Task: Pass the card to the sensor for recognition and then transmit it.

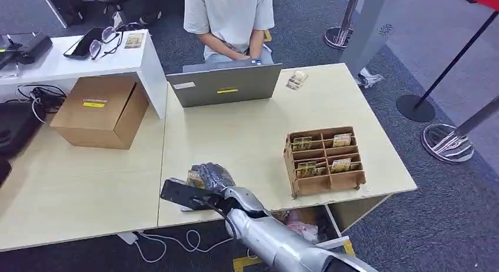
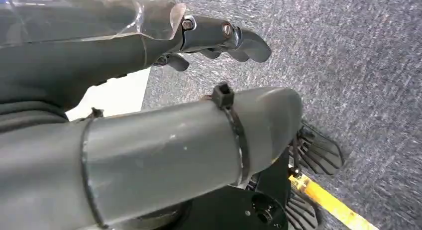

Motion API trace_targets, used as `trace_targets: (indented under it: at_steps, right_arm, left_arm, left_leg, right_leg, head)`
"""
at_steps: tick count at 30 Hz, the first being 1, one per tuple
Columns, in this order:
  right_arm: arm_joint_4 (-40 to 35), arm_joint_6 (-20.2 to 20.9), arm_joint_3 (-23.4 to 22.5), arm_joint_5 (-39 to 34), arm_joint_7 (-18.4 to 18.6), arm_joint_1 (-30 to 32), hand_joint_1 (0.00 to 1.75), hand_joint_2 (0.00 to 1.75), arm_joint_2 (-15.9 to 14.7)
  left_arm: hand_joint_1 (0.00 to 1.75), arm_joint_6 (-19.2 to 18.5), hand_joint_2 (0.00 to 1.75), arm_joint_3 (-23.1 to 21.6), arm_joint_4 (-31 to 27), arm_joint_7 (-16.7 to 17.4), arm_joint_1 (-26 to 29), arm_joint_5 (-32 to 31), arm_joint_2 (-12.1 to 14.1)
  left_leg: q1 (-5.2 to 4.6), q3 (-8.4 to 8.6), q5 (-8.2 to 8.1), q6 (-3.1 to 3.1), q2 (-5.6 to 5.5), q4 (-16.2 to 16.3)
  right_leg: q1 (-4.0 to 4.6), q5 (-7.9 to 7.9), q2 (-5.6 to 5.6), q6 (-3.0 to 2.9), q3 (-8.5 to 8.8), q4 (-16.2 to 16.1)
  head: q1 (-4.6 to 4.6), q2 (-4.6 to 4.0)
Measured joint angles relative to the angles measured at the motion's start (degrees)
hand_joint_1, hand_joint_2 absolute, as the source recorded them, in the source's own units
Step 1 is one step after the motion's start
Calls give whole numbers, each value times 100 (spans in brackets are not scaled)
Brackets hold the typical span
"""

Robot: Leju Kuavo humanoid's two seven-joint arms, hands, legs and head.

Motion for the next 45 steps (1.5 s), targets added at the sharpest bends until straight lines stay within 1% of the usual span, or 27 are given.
trace_targets:
  at_steps: [1, 8, 12, 14, 18, 22, 25, 28, 34, 36, 41, 45]
  right_arm:
    - [-236, -6, 35, -22, -89, 40, 175, 175, -48]
    - [-1988, -26, 129, -164, -286, 301, 175, 175, -522]
    - [-2780, -30, 131, -182, -347, 243, 175, 175, -716]
    - [-3038, -114, 131, -41, -382, 123, 175, 175, -798]
    - [-3258, -527, 105, 440, -428, -256, 175, 175, -922]
    - [-3256, -988, 55, 1131, -404, -652, 175, 175, -990]
    - [-3153, -1211, 41, 1693, -305, -977, 175, 175, -1038]
    - [-2900, -1375, 41, 2338, -153, -1341, 175, 175, -1079]
    - [-2397, -1471, 41, 3060, 149, -1813, 175, 175, -1115]
    - [-2081, -1549, 50, 3299, 260, -2022, 175, 175, -1115]
    - [-1273, -1976, 55, 4129, 777, -2475, 175, 175, -1145]
    - [-779, -2098, 70, 4464, 1006, -2712, 175, 175, -1152]
  left_arm:
    - [0, -7, 0, -2, 0, -13, 1, 2, 2]
    - [0, -55, 0, -2, 0, -72, 15, 85, 9]
    - [0, -59, 0, 0, 0, -55, 18, 146, 13]
    - [0, -98, 0, 0, 0, -61, 23, 162, 24]
    - [0, -144, 0, -2, 0, -118, 51, 177, 52]
    - [0, -164, 0, 0, 0, -216, 101, 221, 74]
    - [0, -164, 0, -2, 0, -317, 126, 271, 90]
    - [0, -162, 0, 0, 0, -432, 171, 324, 96]
    - [0, -197, 0, -2, 0, -616, 276, 365, 112]
    - [0, -199, 0, 0, 0, -677, 313, 378, 122]
    - [0, -146, 0, 0, 0, -756, 373, 418, 129]
    - [0, -83, 0, 0, 0, -758, 373, 442, 125]
  left_leg:
    - [0, 0, 0, 0, 0, 0]
    - [-1, -2, 0, 0, 0, 0]
    - [-1, -2, 0, 0, 0, 0]
    - [-1, -2, 0, 0, 0, 0]
    - [0, 0, 3, -3, 0, 0]
    - [0, 0, 6, -9, 0, 0]
    - [0, 0, 6, -9, 0, 0]
    - [0, 0, 7, -9, 0, 0]
    - [0, -1, 7, -9, -1, 0]
    - [0, 0, 7, -9, -1, 0]
    - [0, 0, 8, -9, -2, 0]
    - [0, -1, 9, -9, -2, 1]
  right_leg:
    - [0, 0, 0, 0, 0, 0]
    - [0, 0, -1, 0, 0, -1]
    - [-1, 1, -1, 0, 0, -1]
    - [-1, 1, -1, -1, 0, -1]
    - [0, 6, 0, -7, 0, 0]
    - [0, 6, 0, -7, -1, 1]
    - [0, 6, 0, -7, 0, 1]
    - [0, 9, 0, -10, 0, 1]
    - [0, 10, -2, -12, 0, 1]
    - [0, 10, 0, -12, -1, 1]
    - [0, 11, -2, -12, -1, 1]
    - [0, 11, -2, -12, -1, 1]
  head:
    - [-2, 0]
    - [0, 0]
    - [0, 0]
    - [0, 0]
    - [0, 0]
    - [0, 0]
    - [-2, 0]
    - [-2, 0]
    - [0, 0]
    - [-4, 0]
    - [0, 0]
    - [0, 0]
